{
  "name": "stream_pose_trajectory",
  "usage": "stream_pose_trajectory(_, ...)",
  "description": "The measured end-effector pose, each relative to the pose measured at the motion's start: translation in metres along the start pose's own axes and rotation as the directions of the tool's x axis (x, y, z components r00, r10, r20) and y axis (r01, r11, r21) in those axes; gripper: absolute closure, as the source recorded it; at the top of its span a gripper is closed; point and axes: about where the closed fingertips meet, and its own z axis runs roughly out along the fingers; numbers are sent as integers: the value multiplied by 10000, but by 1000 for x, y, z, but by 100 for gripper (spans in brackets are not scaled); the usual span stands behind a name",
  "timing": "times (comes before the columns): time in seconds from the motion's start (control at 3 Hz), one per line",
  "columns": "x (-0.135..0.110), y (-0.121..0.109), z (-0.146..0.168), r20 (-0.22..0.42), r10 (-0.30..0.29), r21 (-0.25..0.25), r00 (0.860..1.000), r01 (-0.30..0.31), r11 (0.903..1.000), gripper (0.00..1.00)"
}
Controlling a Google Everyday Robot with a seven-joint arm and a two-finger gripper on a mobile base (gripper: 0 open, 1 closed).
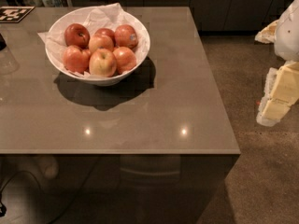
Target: Pick apple from white bowl
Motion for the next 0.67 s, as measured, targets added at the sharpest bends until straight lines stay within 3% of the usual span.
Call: stream_pose_trajectory(0.67, -15, 11, -10, 148, -211, 295, 9997, 207, 9994, 0)
